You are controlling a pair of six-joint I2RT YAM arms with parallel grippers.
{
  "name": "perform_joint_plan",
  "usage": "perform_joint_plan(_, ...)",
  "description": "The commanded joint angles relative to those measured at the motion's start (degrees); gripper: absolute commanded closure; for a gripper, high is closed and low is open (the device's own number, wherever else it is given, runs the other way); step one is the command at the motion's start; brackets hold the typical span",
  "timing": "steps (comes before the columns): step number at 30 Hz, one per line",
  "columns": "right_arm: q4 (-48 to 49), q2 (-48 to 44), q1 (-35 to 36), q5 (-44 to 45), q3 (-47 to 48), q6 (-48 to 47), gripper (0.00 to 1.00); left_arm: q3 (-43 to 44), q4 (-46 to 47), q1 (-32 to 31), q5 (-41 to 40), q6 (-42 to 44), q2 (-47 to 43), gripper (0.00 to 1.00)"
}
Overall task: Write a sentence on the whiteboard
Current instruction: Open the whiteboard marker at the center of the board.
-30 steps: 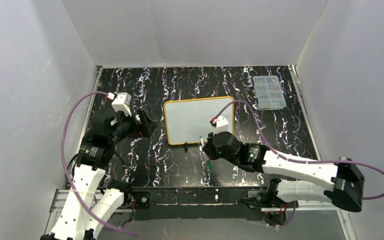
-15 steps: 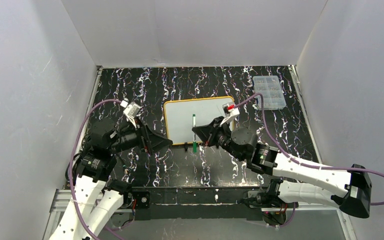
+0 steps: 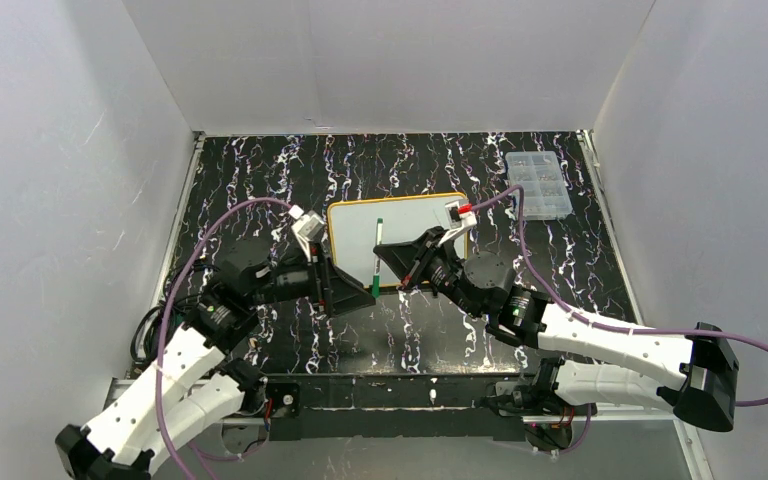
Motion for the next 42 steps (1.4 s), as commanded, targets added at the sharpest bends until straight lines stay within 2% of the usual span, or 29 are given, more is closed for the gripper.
perform_joint_plan(1, 4.8, -0.2, 0.0, 0.2, 2.8, 0.8, 0.99, -0.3, 4.9, -5.0, -4.9, -0.6, 4.1, 0.28)
perform_joint_plan(7, 4.9, -1.1, 0.0, 0.1, 2.5, 1.1, 0.99, 0.8, 4.9, -7.4, -8.7, -0.3, 8.1, 0.37)
perform_joint_plan(11, 4.2, -1.9, 0.0, 1.1, 1.8, 1.1, 0.99, 2.1, 7.2, -8.0, -9.2, -0.2, 9.7, 0.52)
perform_joint_plan(12, 4.1, -2.1, 0.0, 1.5, 1.6, 1.1, 0.99, 2.2, 7.4, -8.1, -9.3, -0.1, 10.1, 0.58)
perform_joint_plan(13, 4.0, -2.4, 0.0, 1.6, 1.4, 1.1, 0.99, 2.3, 7.4, -8.2, -9.4, -0.2, 10.4, 0.69)
perform_joint_plan(15, 3.2, -2.8, 0.0, 1.9, 1.4, 1.1, 0.99, 2.6, 6.5, -8.2, -9.2, 0.5, 11.0, 0.98)
perform_joint_plan(16, 2.3, -3.0, 0.0, 2.1, 1.6, 0.9, 0.99, 3.1, 4.9, -8.2, -9.2, 1.3, 11.1, 1.0)
perform_joint_plan(17, 0.7, -3.2, 0.0, 1.9, 2.0, 0.5, 0.99, 3.8, 2.4, -8.2, -9.4, 2.7, 11.1, 1.0)
perform_joint_plan(18, -1.8, -3.5, 0.0, 2.0, 2.7, 0.0, 0.94, 4.6, -0.1, -8.2, -9.9, 4.5, 10.8, 1.0)
perform_joint_plan(20, -8.5, -4.2, 0.0, 3.4, 4.5, -0.8, 0.73, 6.4, -5.5, -8.2, -11.3, 8.7, 10.2, 1.0)
perform_joint_plan(21, -13.2, -4.6, 0.0, 4.1, 5.9, -1.1, 0.58, 8.1, -9.1, -8.2, -11.9, 12.1, 10.0, 1.0)
perform_joint_plan(22, -16.6, -5.1, 0.0, 4.7, 6.5, -1.5, 0.46, 9.6, -12.7, -8.2, -12.4, 15.0, 10.2, 1.0)
perform_joint_plan(23, -20.0, -5.5, 0.0, 4.7, 7.6, -2.1, 0.39, 11.1, -16.3, -8.2, -12.9, 17.9, 10.5, 1.0)
perform_joint_plan(26, -29.9, -6.5, 0.0, 2.6, 12.3, -5.3, 0.26, 14.2, -25.3, -8.2, -14.7, 25.5, 12.1, 1.0)
perform_joint_plan(31, -44.4, -4.4, -0.3, -5.3, 21.2, -10.7, 0.17, 14.8, -31.1, -8.2, -12.6, 34.5, 14.1, 1.0)
perform_joint_plan(36, -51.6, -3.7, -4.3, -16.6, 25.5, -12.1, 0.1, 13.8, -32.8, -8.6, -7.1, 41.9, 14.3, 1.0)
perform_joint_plan(39, -54.6, -1.8, -13.3, -31.9, 26.4, -12.3, 0.1, 12.8, -31.7, -9.9, -4.1, 42.3, 13.3, 1.0)
perform_joint_plan(42, -52.8, -0.5, -19.7, -45.5, 25.0, -11.4, 0.12, 11.6, -31.3, -11.1, -4.3, 42.7, 12.6, 1.0)
